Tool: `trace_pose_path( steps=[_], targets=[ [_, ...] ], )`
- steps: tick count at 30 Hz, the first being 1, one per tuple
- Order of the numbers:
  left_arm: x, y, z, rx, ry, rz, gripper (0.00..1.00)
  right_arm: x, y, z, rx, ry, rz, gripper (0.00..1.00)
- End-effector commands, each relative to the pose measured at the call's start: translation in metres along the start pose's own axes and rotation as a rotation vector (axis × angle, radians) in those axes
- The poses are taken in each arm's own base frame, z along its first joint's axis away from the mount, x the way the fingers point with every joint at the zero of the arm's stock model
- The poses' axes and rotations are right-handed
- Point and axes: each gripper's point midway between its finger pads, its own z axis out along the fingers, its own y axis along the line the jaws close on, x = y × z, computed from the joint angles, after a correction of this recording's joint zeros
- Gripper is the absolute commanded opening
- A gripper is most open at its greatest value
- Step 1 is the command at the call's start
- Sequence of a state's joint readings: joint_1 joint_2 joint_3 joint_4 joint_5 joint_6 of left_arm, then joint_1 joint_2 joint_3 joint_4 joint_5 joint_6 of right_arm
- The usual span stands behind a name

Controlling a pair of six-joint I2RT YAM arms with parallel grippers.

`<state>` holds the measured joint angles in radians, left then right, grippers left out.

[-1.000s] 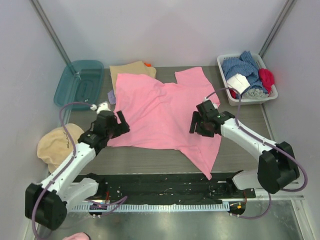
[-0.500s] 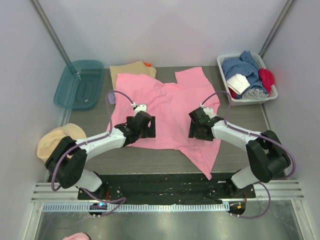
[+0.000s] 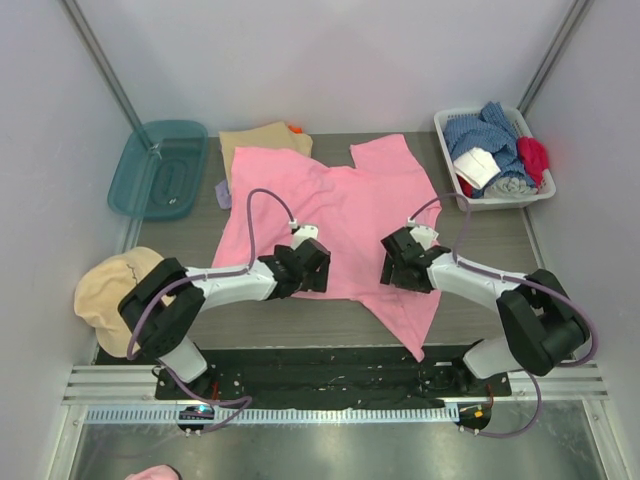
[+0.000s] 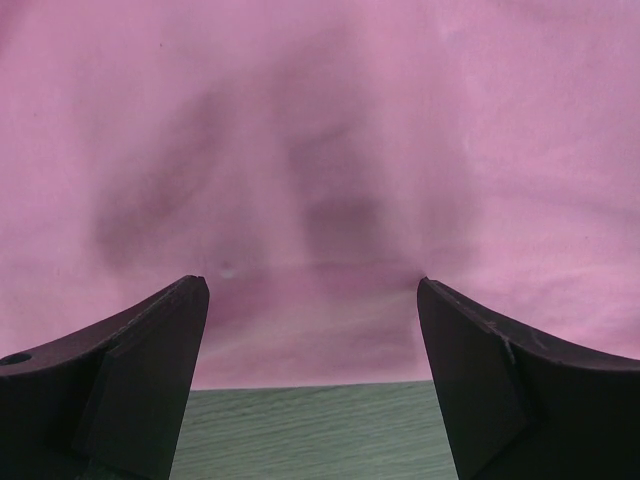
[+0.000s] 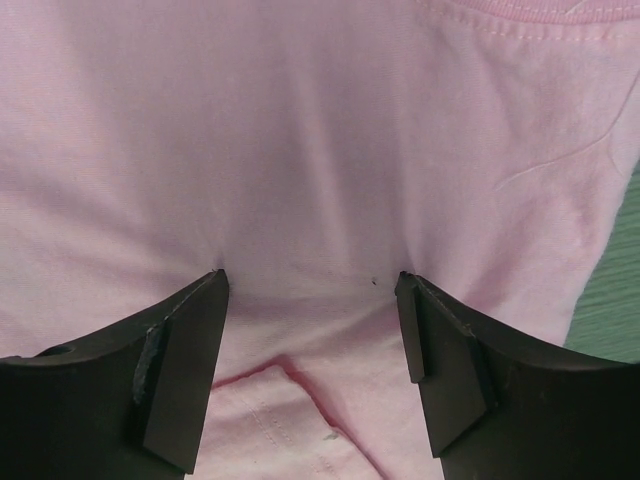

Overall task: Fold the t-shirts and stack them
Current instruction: Flatten the tshirt out

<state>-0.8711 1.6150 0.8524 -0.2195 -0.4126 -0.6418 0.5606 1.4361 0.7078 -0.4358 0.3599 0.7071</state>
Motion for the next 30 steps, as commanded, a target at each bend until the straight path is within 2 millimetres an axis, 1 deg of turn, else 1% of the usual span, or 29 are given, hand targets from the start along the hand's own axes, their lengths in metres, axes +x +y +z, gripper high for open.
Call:
trace_pose_path(
  steps=[1,3,5,6,7,9,10,12,14,16,17,19,20,22,23,24,25,26,27,29,30],
  targets=[
    [-0.005,0.001,-0.011,-0.027,-0.047,-0.037,0.91,0.022,-0.033,-0.005,0.115,0.042,0.006,0.77],
    [-0.001,0.003,-0.015,-0.028,-0.045,-0.035,0.91,0.024,-0.037,-0.009,0.126,0.048,0.022,0.77],
    [-0.002,0.005,-0.022,-0.029,-0.055,-0.046,0.91,0.022,-0.039,-0.013,0.143,0.040,0.050,0.80],
    [0.000,0.008,-0.024,-0.034,-0.051,-0.045,0.91,0.023,-0.047,-0.016,0.178,0.043,0.048,0.80],
    [-0.003,0.009,-0.028,-0.029,-0.062,-0.052,0.91,0.023,-0.049,-0.018,0.188,0.042,0.047,0.81],
    [0.000,0.011,-0.033,-0.029,-0.058,-0.056,0.91,0.025,-0.055,-0.022,0.213,0.046,0.060,0.82],
    [-0.002,0.010,-0.036,-0.022,-0.068,-0.061,0.91,0.022,-0.054,-0.025,0.198,0.034,0.072,0.82],
    [0.001,0.011,-0.039,-0.029,-0.064,-0.056,0.91,0.016,-0.053,-0.032,0.187,0.013,0.094,0.82],
    [-0.007,0.012,-0.048,-0.028,-0.088,-0.068,0.91,0.000,-0.042,-0.043,0.119,-0.037,0.126,0.82],
    [-0.012,0.018,-0.056,-0.047,-0.101,-0.075,0.91,-0.011,-0.028,-0.052,0.041,-0.056,0.113,0.82],
    [-0.024,0.021,-0.067,-0.047,-0.144,-0.097,0.91,-0.023,-0.017,-0.059,-0.008,-0.086,0.123,0.82],
    [-0.032,0.031,-0.078,-0.070,-0.176,-0.109,0.92,-0.031,-0.001,-0.064,-0.072,-0.094,0.090,0.83],
    [-0.042,0.037,-0.088,-0.075,-0.215,-0.129,0.93,-0.037,0.009,-0.063,-0.086,-0.099,0.077,0.83],
    [-0.047,0.051,-0.097,-0.096,-0.227,-0.158,0.94,-0.042,0.025,-0.064,-0.106,-0.099,0.040,0.84],
    [-0.052,0.058,-0.107,-0.099,-0.249,-0.176,0.94,-0.040,0.031,-0.055,-0.095,-0.087,0.021,0.84],
    [-0.053,0.063,-0.110,-0.106,-0.260,-0.183,0.94,-0.035,0.042,-0.053,-0.111,-0.078,-0.009,0.85],
    [-0.054,0.071,-0.113,-0.120,-0.267,-0.194,0.94,-0.035,0.051,-0.052,-0.127,-0.079,-0.021,0.85],
    [-0.055,0.077,-0.117,-0.129,-0.274,-0.201,0.95,-0.031,0.060,-0.042,-0.130,-0.073,-0.034,0.85],
    [-0.059,0.084,-0.123,-0.131,-0.292,-0.220,0.95,-0.027,0.068,-0.039,-0.142,-0.070,-0.051,0.86],
    [-0.056,0.093,-0.126,-0.145,-0.288,-0.221,0.95,-0.026,0.077,-0.031,-0.134,-0.078,-0.058,0.86],
    [-0.057,0.098,-0.129,-0.151,-0.295,-0.234,0.95,-0.021,0.077,-0.023,-0.109,-0.067,-0.073,0.86]
  ],
)
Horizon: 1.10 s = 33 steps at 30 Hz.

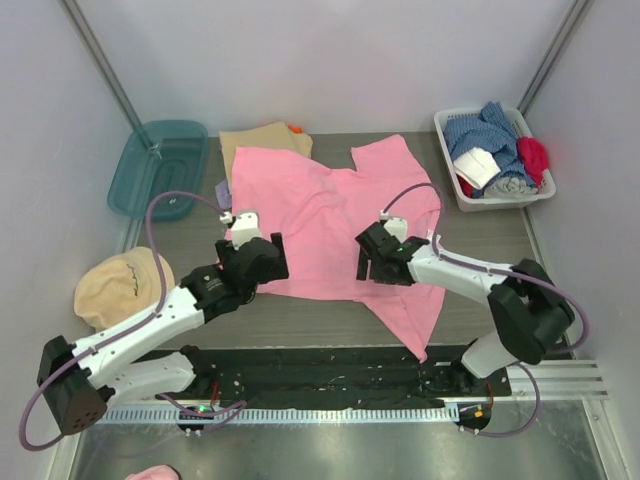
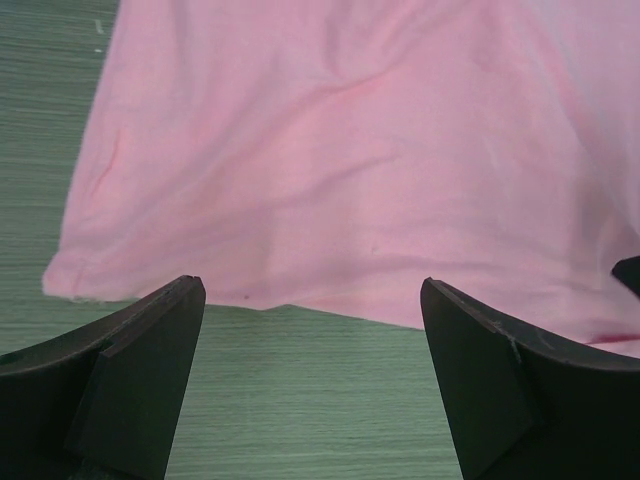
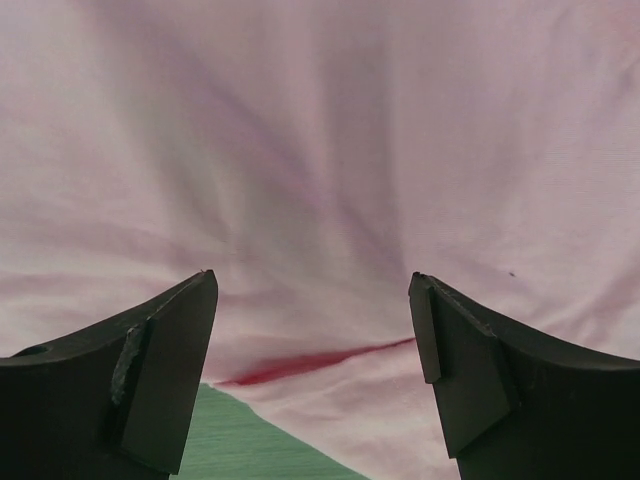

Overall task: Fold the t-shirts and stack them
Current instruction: Flatten the tshirt out

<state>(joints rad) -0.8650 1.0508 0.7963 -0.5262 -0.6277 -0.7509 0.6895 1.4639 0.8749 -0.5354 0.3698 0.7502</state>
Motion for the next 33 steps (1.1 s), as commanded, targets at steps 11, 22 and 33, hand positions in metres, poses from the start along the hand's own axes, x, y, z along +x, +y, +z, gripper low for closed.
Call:
trace_pose_path(
  steps=[11,22,33],
  targets=[
    [-0.005,0.048,-0.014,-0.113,-0.037,-0.043,0.95,0.042,0.013,0.030,0.053,0.026,-0.099,0.86],
    [-0.012,0.059,-0.017,-0.140,-0.051,-0.056,0.95,0.097,-0.045,0.003,0.187,0.130,-0.123,0.86],
    [-0.002,0.062,-0.015,-0.151,-0.028,-0.062,0.96,0.086,-0.072,-0.040,0.202,0.083,-0.035,0.86]
  ],
)
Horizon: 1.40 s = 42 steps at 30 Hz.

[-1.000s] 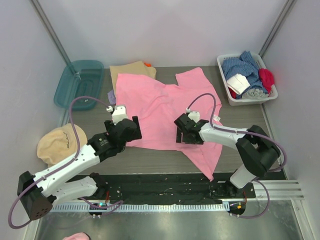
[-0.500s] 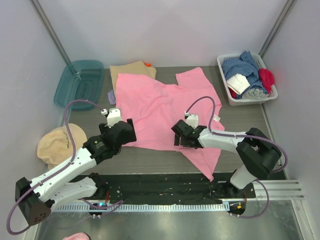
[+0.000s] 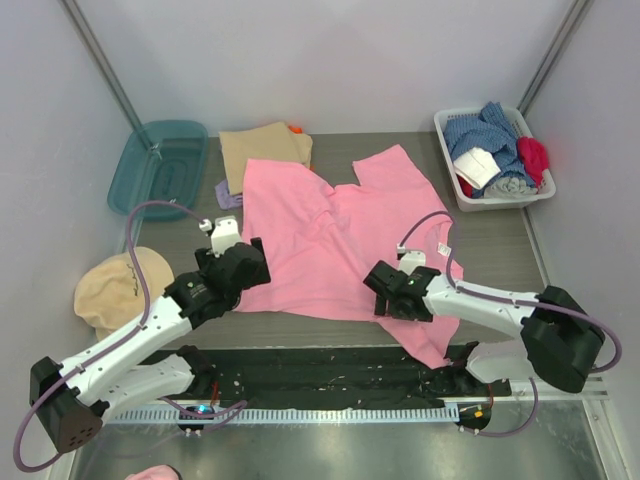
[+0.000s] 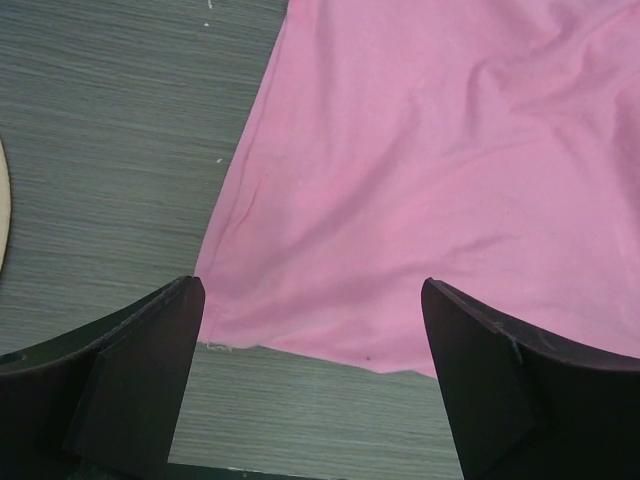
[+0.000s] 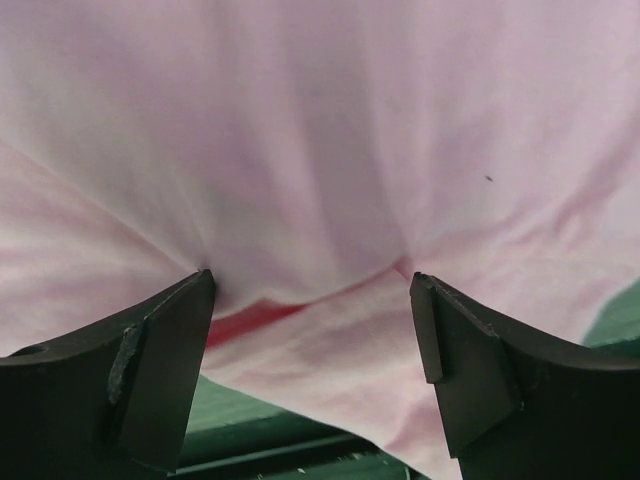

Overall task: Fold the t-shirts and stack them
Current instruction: Flatten the tshirt out

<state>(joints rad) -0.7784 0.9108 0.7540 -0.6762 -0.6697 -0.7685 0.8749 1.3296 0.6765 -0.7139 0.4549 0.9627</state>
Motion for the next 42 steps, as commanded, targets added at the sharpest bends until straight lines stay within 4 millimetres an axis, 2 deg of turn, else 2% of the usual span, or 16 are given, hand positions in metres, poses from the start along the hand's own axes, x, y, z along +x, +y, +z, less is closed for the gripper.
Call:
trace_pose_path(
  steps=[1,3,6,7,9,10,11,13,16,20,25,29,38,42],
  targets=[
    [0.000,0.005,0.000,-0.017,-0.012,-0.025,0.96,-0.002,-0.025,-0.021,0.056,-0.010,0.022,0.87],
    [0.007,0.004,0.004,-0.016,0.004,-0.017,0.95,-0.012,-0.018,-0.029,0.020,-0.040,0.035,0.87],
    [0.019,-0.004,0.013,0.010,0.033,-0.007,0.94,-0.040,0.006,-0.051,-0.107,-0.123,0.053,0.87],
    [0.019,-0.011,0.016,0.032,0.026,-0.022,0.93,-0.055,0.018,-0.061,-0.161,-0.164,0.059,0.86],
    [0.032,-0.018,0.026,0.052,0.055,0.003,0.91,-0.068,0.030,-0.070,-0.209,-0.198,0.057,0.86],
    [0.030,-0.027,0.030,0.078,0.040,-0.010,0.91,-0.079,0.037,-0.078,-0.234,-0.224,0.053,0.86],
    [0.038,-0.029,0.037,0.071,0.061,0.008,0.91,-0.081,0.042,-0.077,-0.236,-0.221,0.039,0.86],
    [0.037,-0.041,0.044,0.096,0.055,0.011,0.91,-0.090,0.052,-0.083,-0.258,-0.237,0.033,0.87],
    [0.044,-0.055,0.058,0.116,0.066,0.027,0.91,-0.090,0.060,-0.081,-0.281,-0.240,0.019,0.87],
    [0.055,-0.060,0.073,0.096,0.089,0.050,0.91,-0.086,0.062,-0.077,-0.297,-0.237,0.018,0.87],
    [0.081,-0.048,0.083,0.041,0.140,0.078,0.91,-0.082,0.058,-0.075,-0.299,-0.232,0.018,0.87],
    [0.097,-0.036,0.084,0.014,0.168,0.070,0.90,-0.081,0.055,-0.074,-0.293,-0.238,0.013,0.87],
    [0.123,-0.006,0.076,-0.090,0.226,-0.019,0.89,-0.077,0.056,-0.071,-0.297,-0.225,0.006,0.87],
    [0.142,0.018,0.070,-0.185,0.270,-0.056,0.89,-0.076,0.056,-0.072,-0.302,-0.224,0.004,0.87]
  ],
)
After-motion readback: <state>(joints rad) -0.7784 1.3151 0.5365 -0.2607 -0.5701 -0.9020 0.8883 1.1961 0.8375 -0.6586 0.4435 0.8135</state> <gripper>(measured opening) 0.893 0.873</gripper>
